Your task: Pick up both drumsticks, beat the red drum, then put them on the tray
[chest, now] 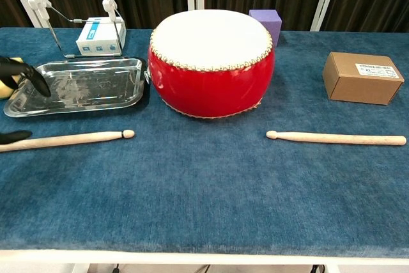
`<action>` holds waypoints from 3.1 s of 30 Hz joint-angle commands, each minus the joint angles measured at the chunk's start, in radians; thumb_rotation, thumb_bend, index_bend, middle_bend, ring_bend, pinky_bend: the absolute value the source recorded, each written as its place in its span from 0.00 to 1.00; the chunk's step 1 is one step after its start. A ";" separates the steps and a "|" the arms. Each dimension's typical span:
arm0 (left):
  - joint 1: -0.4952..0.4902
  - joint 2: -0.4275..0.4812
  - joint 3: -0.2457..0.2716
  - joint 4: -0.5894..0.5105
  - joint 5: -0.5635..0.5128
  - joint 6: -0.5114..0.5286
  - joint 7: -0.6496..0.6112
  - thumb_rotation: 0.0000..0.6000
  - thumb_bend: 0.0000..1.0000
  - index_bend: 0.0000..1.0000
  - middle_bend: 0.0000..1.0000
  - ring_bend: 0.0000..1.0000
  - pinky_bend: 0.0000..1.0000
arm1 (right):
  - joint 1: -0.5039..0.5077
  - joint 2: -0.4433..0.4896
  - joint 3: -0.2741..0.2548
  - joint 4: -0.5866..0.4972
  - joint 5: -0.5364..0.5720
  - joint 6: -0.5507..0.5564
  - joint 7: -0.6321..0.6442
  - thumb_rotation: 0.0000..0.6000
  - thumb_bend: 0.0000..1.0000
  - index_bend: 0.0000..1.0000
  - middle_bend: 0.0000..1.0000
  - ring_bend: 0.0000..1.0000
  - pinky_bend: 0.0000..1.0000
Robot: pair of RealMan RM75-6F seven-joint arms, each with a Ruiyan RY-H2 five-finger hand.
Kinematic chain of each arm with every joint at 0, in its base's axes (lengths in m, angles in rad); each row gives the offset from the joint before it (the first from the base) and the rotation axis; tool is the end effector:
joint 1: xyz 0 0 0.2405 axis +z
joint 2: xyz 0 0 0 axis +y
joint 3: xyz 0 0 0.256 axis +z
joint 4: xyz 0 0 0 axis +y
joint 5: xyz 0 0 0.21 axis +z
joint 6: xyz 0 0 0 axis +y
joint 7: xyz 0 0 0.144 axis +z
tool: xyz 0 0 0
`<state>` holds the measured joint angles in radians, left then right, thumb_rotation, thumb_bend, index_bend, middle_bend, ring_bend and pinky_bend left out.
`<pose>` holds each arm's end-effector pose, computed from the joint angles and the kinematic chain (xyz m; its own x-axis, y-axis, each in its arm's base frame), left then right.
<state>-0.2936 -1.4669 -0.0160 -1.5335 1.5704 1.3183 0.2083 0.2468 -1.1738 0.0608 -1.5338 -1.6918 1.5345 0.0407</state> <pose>-0.2352 0.2209 0.0258 0.3903 0.1217 0.9126 0.8864 -0.3176 -0.3367 -0.2600 -0.2261 0.1453 0.3708 0.1139 0.9217 -0.8576 -0.3389 0.3869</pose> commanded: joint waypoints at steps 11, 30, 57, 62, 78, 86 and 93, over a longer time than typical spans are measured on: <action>0.011 -0.143 -0.050 0.062 -0.242 -0.056 0.294 1.00 0.26 0.44 0.40 0.31 0.37 | 0.008 -0.012 0.009 0.005 0.028 -0.028 -0.003 1.00 0.29 0.31 0.31 0.24 0.35; 0.009 -0.158 -0.054 0.066 -0.325 -0.051 0.403 1.00 0.31 0.49 0.48 0.41 0.38 | -0.019 -0.025 0.004 0.013 0.046 -0.011 0.007 1.00 0.29 0.31 0.31 0.24 0.33; -0.028 -0.154 -0.039 0.041 -0.384 -0.051 0.580 1.00 0.42 0.49 0.50 0.44 0.43 | -0.030 -0.035 0.009 0.030 0.065 -0.017 0.025 1.00 0.28 0.31 0.31 0.24 0.31; -0.034 -0.155 -0.037 0.040 -0.388 -0.055 0.581 1.00 0.42 0.47 0.50 0.44 0.45 | -0.034 -0.035 0.010 0.030 0.070 -0.016 0.027 1.00 0.29 0.31 0.32 0.24 0.31; -0.036 -0.105 0.006 0.066 -0.300 -0.057 0.454 1.00 0.54 0.57 0.60 0.53 0.53 | -0.047 -0.031 0.010 0.023 0.076 -0.007 0.039 1.00 0.29 0.31 0.32 0.24 0.31; -0.010 -0.046 0.063 0.171 -0.095 0.019 0.091 1.00 0.62 0.66 0.68 0.61 0.65 | -0.046 -0.020 -0.004 0.000 0.090 -0.049 0.041 1.00 0.32 0.31 0.33 0.24 0.32; 0.014 -0.035 0.084 0.225 0.028 0.126 -0.128 1.00 0.63 0.67 0.69 0.63 0.66 | -0.016 -0.022 -0.031 -0.076 0.138 -0.183 -0.063 1.00 0.34 0.34 0.38 0.25 0.37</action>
<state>-0.2955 -1.5151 0.0514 -1.3400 1.5427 1.3931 0.1396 0.2153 -1.1908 0.0421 -1.5807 -1.5799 1.4042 0.0253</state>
